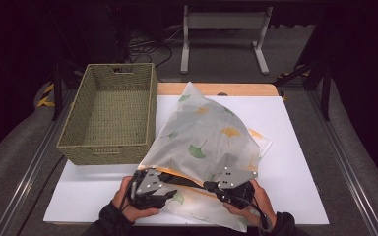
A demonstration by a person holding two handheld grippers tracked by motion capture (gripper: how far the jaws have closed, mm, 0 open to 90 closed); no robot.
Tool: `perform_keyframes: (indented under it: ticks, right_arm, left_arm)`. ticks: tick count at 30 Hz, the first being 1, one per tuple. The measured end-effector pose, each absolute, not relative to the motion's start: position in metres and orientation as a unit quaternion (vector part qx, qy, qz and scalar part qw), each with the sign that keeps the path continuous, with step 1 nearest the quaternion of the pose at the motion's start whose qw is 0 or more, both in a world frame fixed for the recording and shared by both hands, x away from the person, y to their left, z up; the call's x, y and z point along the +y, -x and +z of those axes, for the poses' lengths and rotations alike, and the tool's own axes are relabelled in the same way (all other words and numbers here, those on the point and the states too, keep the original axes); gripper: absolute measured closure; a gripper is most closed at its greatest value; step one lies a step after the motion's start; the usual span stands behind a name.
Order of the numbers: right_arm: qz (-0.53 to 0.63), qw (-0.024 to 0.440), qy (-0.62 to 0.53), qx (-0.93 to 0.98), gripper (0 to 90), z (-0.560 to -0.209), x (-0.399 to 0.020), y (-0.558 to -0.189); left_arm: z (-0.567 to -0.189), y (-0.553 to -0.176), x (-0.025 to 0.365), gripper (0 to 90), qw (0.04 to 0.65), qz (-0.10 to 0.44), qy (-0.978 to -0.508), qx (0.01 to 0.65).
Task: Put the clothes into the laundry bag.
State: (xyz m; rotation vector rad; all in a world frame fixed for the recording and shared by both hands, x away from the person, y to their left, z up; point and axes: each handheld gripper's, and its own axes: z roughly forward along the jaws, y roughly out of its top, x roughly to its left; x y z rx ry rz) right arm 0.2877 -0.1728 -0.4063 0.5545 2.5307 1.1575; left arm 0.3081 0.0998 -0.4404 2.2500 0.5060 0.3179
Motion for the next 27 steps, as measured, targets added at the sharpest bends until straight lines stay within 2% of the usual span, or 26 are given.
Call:
perform_keyframes:
  ticks: [3,5,6,9,10,11,16,21,22,27]
  right_arm:
    - [0.403,0.149,-0.193,0.882,89.5,-0.406,-0.174,-0.287]
    - [0.404,0.149,-0.193,0.882,89.5,-0.406,-0.175,-0.287]
    - [0.404,0.146,-0.192,0.882,89.5,-0.407,-0.175,-0.286]
    - [0.403,0.144,-0.189,0.884,89.5,-0.407,-0.176,-0.283]
    - [0.406,0.143,-0.187,0.883,89.5,-0.406,-0.177,-0.28]
    - [0.406,0.143,-0.187,0.883,89.5,-0.406,-0.177,-0.28]
    - [0.411,0.137,-0.177,0.884,89.6,-0.403,-0.182,-0.273]
    - [0.404,0.135,-0.178,0.887,89.5,-0.406,-0.184,-0.272]
    - [0.403,0.134,-0.179,0.888,89.5,-0.406,-0.184,-0.273]
    - [0.395,0.13,-0.186,0.89,89.4,-0.415,-0.184,-0.278]
  left_arm:
    - [-0.45,-0.322,0.08,46.0,0.352,0.163,-0.894,0.223]
    - [-0.453,-0.327,0.074,53.1,0.34,0.169,-0.897,0.227]
    - [-0.457,-0.33,0.068,53.1,0.328,0.18,-0.901,0.22]
    - [-0.459,-0.336,0.064,72.8,0.321,0.206,-0.899,0.215]
    - [-0.461,-0.337,0.064,85.5,0.321,0.207,-0.898,0.218]
    - [-0.461,-0.337,0.064,87.5,0.321,0.207,-0.898,0.218]
    - [-0.459,-0.342,0.078,88.5,0.345,0.218,-0.873,0.268]
    - [-0.459,-0.342,0.086,87.6,0.358,0.22,-0.866,0.272]
    - [-0.46,-0.34,0.087,85.8,0.36,0.216,-0.867,0.268]
    - [-0.454,-0.329,0.098,63.6,0.393,0.188,-0.869,0.235]
